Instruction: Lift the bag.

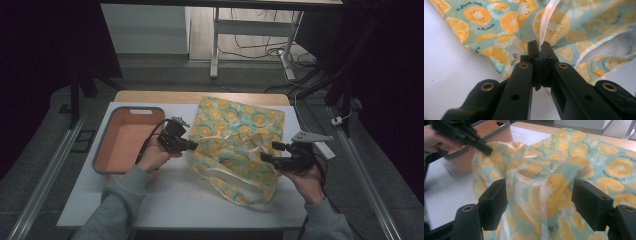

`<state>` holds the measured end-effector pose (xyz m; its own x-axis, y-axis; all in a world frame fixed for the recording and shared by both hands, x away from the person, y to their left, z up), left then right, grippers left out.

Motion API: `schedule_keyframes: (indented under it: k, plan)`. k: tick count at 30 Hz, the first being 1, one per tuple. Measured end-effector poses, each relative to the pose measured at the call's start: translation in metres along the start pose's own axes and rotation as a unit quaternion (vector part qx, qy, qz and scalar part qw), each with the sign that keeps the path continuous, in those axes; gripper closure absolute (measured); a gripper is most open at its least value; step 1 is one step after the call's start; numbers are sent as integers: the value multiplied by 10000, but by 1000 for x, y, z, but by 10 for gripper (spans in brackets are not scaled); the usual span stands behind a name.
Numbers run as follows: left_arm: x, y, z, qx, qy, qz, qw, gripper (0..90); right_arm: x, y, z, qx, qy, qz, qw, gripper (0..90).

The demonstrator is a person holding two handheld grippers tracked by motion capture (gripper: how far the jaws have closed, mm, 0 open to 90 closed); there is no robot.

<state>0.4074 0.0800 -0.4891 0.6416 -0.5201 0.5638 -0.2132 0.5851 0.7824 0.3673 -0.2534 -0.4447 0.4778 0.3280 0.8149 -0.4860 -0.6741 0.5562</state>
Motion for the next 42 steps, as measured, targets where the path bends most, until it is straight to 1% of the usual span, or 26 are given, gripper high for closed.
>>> schedule_keyframes:
  k: [3, 5, 6, 8, 10, 11, 14, 15, 16, 17, 18, 19, 20, 21, 22, 24, 26, 28, 30, 32, 34, 37, 40, 42]
  plan:
    - [0, 0, -1, -10, 32, 18, 10000, 884, -19, 13, -3, 69, 105, -236, 9996, 266]
    - [0, 1, -2, -12, 28, 20, 10000, 884, -34, 22, -3, 64, -17, -265, 9996, 266]
    - [0, 1, -2, -13, 23, 19, 10000, 884, -41, 25, -1, 12, -69, -297, 9995, 266]
    - [0, 1, -1, -14, 21, 25, 10000, 884, -54, 29, 2, -145, -100, -412, 9990, 267]
    - [0, 1, -2, -20, 26, 26, 10000, 884, -66, 26, 7, -147, -174, -527, 9984, 276]
    - [0, 0, -1, -26, 34, 27, 10000, 884, -71, 22, 8, -139, -224, -586, 9979, 290]
    - [0, 0, -1, -25, 39, 5, 10000, 884, -79, 4, 11, -44, -281, -832, 9961, 346]
    - [0, 0, -1, -29, 40, 2, 10000, 884, -83, -4, 12, -146, -225, -1030, 9943, 385]
    - [0, 0, -1, -35, 42, 4, 10000, 884, -86, -10, 14, -313, -191, -1219, 9919, 461]
    - [-1, 1, -1, -29, 37, -6, 10000, 884, -88, -14, 15, -398, -229, -1341, 9899, 580]
    - [-1, 1, -1, -27, 31, -12, 10000, 884, -91, -18, 18, -392, -391, -1477, 9875, 707]
    - [-2, 1, -1, -22, 21, -13, 10000, 884, -91, -19, 19, -373, -502, -1526, 9863, 803]
    - [-2, 2, 0, -35, 22, -8, 10000, 885, -91, -18, 19, -368, -575, -1546, 9856, 869]
    - [-3, 3, 0, -64, 13, -1, 10000, 885, -89, -16, 19, -382, -554, -1532, 9859, 883]
    - [-3, 4, 1, -96, 3, 12, 10000, 885, -85, -13, 17, -355, -522, -1485, 9869, 886]
    - [-3, 8, 4, -136, -29, 65, 9999, 885, -76, -7, 12, -327, -399, -1313, 9900, 888]
    - [-3, 13, 8, -165, -116, 101, 9997, 885, -63, -1, 7, -334, -245, -1122, 9928, 889]
    - [-3, 19, 14, -182, -210, 162, 9995, 885, -46, 8, 3, -327, -123, -772, 9964, 890]
    - [-3, 25, 19, -204, -277, 259, 9991, 886, -29, 18, 0, -336, -14, -414, 9986, 891]
    - [-3, 33, 23, -148, -333, 349, 9987, 886, -14, 26, -1, -411, 68, -153, 9990, 891]
    - [-3, 42, 25, -111, -347, 477, 9982, 887, -1, 32, 1, -484, 110, -29, 9988, 891]
    - [-3, 58, 26, -46, -356, 708, 9968, 887, 16, 36, 3, -478, 187, 180, 9985, 892]
    - [-4, 78, 26, 25, -350, 989, 9945, 887, 32, 40, 1, -407, 253, 413, 9980, 892]
    - [-4, 94, 25, 94, -327, 1212, 9920, 887, 43, 44, -2, -404, 342, 552, 9971, 892]
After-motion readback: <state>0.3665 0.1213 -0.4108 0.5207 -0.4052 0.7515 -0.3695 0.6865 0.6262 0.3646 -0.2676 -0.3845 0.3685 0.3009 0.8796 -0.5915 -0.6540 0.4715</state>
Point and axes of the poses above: each handheld gripper's, and its own axes: y roughly backward along the jaws, x roughly out of its top, z roughly to its right, the point moved 5 cm from there along -y, roughly forward along the jaws, and after that the axes turned 4 degrees about -z, right-handed, at the moved point
